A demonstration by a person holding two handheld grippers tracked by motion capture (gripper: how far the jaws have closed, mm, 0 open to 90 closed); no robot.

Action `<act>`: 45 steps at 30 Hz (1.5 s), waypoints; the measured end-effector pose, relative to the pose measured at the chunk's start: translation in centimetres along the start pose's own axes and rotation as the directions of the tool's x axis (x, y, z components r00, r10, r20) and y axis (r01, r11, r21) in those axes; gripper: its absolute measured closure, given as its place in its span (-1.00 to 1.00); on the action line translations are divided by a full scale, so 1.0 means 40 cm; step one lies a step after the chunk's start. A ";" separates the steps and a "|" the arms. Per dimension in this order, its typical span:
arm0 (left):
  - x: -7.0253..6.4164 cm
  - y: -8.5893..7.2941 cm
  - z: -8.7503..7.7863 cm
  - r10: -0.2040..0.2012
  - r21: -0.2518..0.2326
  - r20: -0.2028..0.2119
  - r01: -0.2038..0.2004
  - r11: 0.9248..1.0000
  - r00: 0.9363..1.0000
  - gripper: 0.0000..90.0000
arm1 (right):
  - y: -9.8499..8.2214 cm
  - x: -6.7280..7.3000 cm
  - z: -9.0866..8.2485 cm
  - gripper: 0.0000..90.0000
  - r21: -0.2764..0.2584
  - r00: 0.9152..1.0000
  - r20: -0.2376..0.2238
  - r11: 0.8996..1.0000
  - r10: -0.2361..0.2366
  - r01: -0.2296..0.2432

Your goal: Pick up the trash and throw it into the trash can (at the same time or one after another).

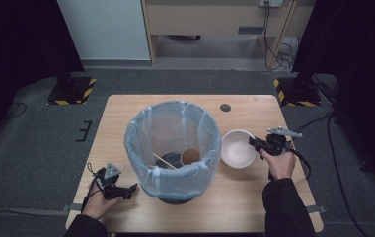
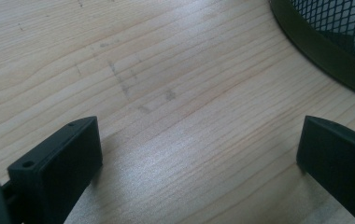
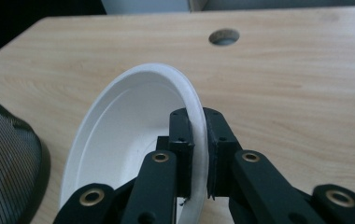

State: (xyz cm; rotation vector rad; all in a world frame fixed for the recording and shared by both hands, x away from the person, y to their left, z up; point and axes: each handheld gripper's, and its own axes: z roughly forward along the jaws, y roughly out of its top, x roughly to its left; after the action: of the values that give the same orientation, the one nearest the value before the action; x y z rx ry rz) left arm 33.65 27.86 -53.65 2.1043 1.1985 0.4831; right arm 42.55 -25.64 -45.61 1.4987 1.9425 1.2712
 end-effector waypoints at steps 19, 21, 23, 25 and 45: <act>0.000 0.000 0.000 0.000 0.000 0.000 0.000 1.000 1.000 -1.00 | 0.070 -0.007 -0.105 0.86 -0.290 0.997 0.052 0.956 0.056 -0.039; 0.000 0.000 0.000 0.000 0.000 0.000 0.000 1.000 1.000 -1.00 | 0.078 -0.005 -0.117 0.86 -0.318 0.997 0.050 0.947 0.059 -0.041; 0.000 0.000 0.000 0.000 0.000 0.000 0.000 1.000 1.000 -1.00 | 0.086 -0.002 -0.128 0.86 -0.343 0.997 0.048 0.938 0.061 -0.041; 0.000 0.000 0.000 0.000 0.000 0.000 0.000 1.000 1.000 -1.00 | 0.094 0.002 -0.139 0.86 -0.368 0.997 0.045 0.929 0.058 -0.037; 0.000 0.000 0.000 0.000 0.000 0.000 0.000 1.000 1.000 -1.00 | 0.159 0.050 -0.236 0.86 -0.540 1.000 0.000 0.842 0.024 -0.020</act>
State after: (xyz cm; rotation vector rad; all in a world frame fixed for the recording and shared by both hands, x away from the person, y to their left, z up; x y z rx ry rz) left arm 33.65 27.86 -53.65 2.1044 1.1985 0.4829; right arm 38.42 -27.67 -35.03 1.2247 1.3851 1.6449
